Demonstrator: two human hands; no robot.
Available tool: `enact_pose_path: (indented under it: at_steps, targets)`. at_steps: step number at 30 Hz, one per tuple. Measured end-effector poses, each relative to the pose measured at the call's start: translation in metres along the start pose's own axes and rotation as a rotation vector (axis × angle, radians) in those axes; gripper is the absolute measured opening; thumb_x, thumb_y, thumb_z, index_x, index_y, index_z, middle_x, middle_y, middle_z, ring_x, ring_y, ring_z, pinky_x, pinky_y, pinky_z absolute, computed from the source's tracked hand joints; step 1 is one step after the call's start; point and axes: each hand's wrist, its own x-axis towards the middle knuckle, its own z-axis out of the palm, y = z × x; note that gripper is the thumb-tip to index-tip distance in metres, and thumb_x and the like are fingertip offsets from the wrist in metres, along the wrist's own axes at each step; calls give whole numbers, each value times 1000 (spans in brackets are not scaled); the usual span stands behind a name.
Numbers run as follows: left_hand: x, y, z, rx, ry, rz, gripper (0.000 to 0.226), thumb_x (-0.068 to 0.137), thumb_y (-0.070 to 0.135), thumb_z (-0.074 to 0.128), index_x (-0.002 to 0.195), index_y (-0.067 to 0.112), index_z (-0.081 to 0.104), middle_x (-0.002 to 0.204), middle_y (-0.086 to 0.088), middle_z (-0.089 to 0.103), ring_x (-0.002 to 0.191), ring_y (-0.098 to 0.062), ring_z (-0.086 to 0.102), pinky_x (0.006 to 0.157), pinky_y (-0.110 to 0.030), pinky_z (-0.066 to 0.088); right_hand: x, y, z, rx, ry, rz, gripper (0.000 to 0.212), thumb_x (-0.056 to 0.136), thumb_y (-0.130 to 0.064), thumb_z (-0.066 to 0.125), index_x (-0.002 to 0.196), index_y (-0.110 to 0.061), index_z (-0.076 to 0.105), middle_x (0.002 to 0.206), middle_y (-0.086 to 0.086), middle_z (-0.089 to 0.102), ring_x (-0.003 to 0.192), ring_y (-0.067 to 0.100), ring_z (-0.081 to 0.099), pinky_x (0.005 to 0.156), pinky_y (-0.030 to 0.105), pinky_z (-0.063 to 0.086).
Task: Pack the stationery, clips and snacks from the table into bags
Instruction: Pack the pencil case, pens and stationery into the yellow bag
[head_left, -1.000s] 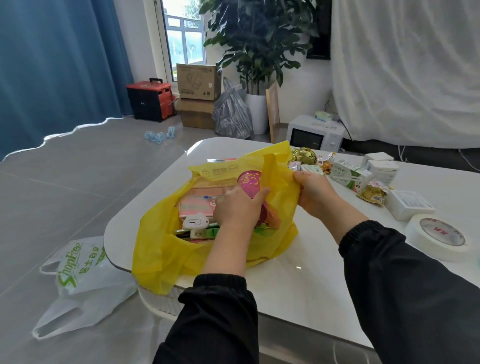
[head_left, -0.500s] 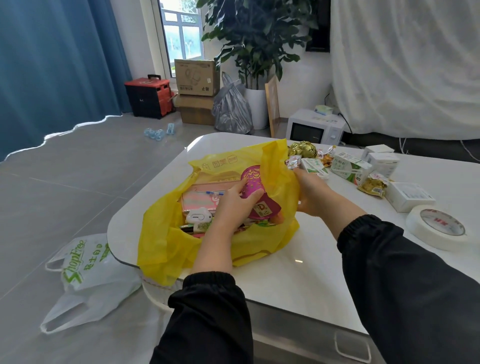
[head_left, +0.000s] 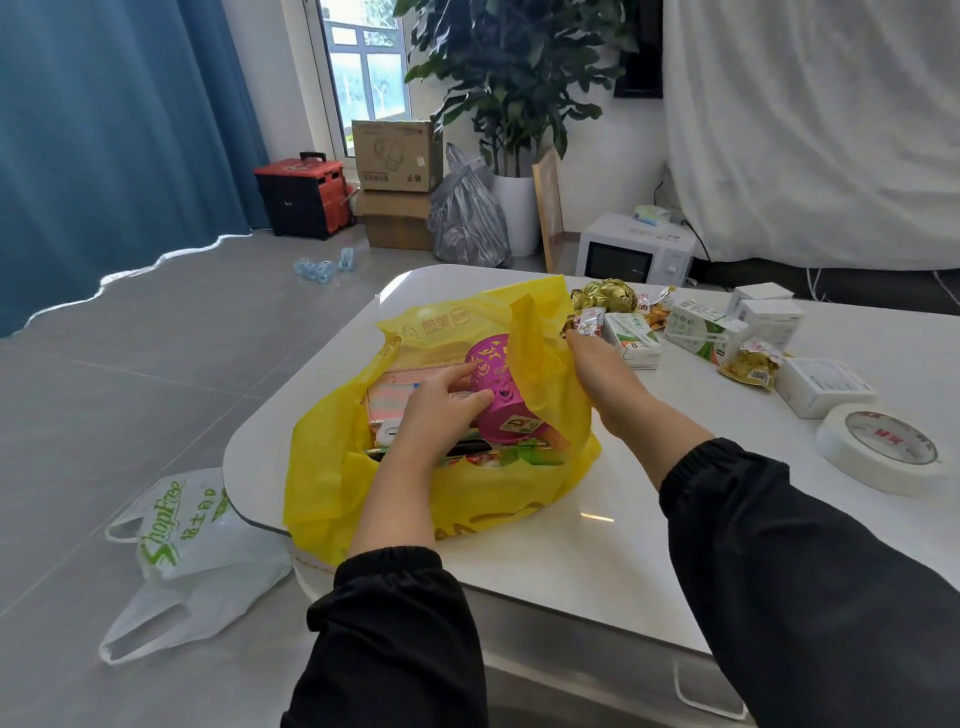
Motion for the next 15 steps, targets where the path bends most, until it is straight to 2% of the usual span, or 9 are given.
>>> enact_pose_path:
  at_steps: [3,5,7,9,13,15]
  targets:
    - [-2,-2,1,-11,-7,-40,43,89,17,59,132,18,56,121,-5,64,103,-22,64,91,-45,52,-8,-3,1,-34,93,-146,43,99,-40,33,130,-13,47,115,-2,53,108,17,50,91,35,42]
    - [-2,-2,1,-16,-3,-44,41,91,16,54,132,18,56,121,-6,64,104,-22,64,92,-45,52,-13,-3,1,-40,136,-220,44,101,-36,33,137,-13,40,120,-1,49,111,15,46,90,31,38]
    - [-4,2,2,-33,-23,-45,41,93,13,51,134,16,54,123,-5,63,105,-21,63,92,-43,52,-14,-2,2,-68,113,-223,47,101,-36,34,141,-12,36,135,4,47,123,20,44,95,33,37]
    - [-6,5,5,-58,-67,-42,43,94,9,47,136,14,51,125,-6,62,106,-21,63,92,-40,53,-13,-1,4,-116,46,-153,50,101,-38,35,144,-12,34,142,7,43,128,24,42,100,37,36]
    - [-13,8,18,-103,-199,-69,40,96,2,41,133,14,51,121,-3,63,100,-18,64,88,-33,54,-11,9,6,-160,-42,-94,41,98,-39,35,128,-13,44,120,7,56,103,23,55,98,43,45]
    - [-12,6,22,-92,-190,-65,41,95,3,42,133,15,52,122,-5,63,99,-19,65,90,-37,53,-10,13,5,-187,-59,-86,45,97,-41,35,132,-14,43,120,7,58,103,24,57,97,46,46]
